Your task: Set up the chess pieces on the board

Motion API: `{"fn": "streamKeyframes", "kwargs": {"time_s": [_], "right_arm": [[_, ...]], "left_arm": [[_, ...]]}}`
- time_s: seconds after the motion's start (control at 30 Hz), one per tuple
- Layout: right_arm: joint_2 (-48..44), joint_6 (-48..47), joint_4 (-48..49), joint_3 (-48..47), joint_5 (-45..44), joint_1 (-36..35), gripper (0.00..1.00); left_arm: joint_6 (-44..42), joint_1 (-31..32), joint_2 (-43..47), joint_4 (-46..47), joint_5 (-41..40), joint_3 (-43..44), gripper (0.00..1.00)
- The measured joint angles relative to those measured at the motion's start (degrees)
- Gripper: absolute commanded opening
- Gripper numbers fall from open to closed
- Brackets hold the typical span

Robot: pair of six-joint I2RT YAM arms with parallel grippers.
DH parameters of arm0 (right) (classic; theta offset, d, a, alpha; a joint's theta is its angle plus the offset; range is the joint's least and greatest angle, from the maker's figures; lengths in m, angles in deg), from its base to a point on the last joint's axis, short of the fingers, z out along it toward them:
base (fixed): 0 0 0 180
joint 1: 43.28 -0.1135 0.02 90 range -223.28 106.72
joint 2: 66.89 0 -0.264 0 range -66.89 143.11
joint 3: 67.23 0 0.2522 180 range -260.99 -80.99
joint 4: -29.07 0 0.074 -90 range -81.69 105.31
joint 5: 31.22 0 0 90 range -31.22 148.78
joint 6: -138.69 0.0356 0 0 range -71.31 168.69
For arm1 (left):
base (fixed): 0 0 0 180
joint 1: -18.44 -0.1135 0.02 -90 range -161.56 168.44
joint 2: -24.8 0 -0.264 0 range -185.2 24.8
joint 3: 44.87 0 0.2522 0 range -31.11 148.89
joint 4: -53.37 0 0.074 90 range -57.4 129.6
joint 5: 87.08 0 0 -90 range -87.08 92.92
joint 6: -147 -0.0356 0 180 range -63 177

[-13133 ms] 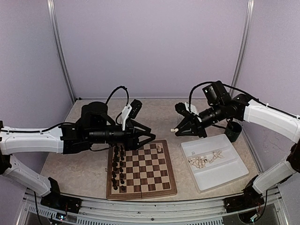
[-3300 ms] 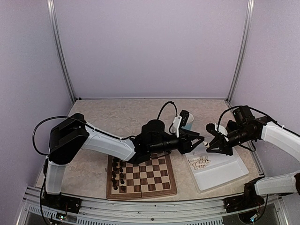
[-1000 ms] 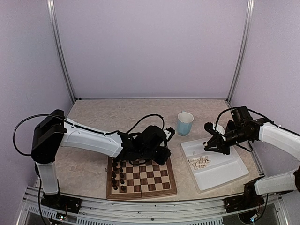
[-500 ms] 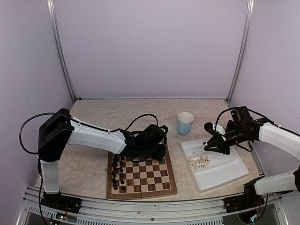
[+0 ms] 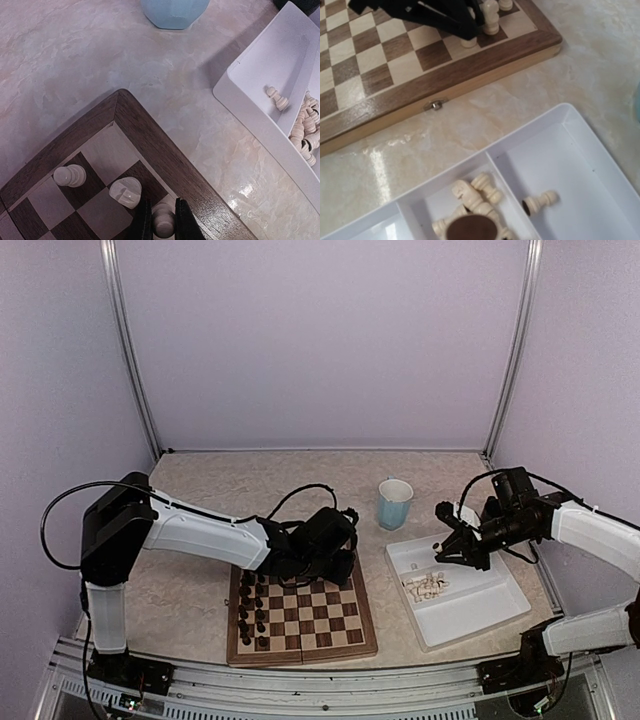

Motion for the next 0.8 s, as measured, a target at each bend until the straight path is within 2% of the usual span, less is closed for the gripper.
{"fn": "streamKeyframes", "kwargs": {"time_s": [0.43,0.8], "right_arm": [[0.00,0.00,0.00,0.00,0.02,0.00,0.10],[0.00,0.00,0.00,0.00,0.02,0.00,0.10]], "left_arm": [[0.83,0.50,0.39,-0.66,-0.42,-0.28,0.08],[1.64,1.38,0.63,-2.60,-0.70,-0.33,0.25]]}}
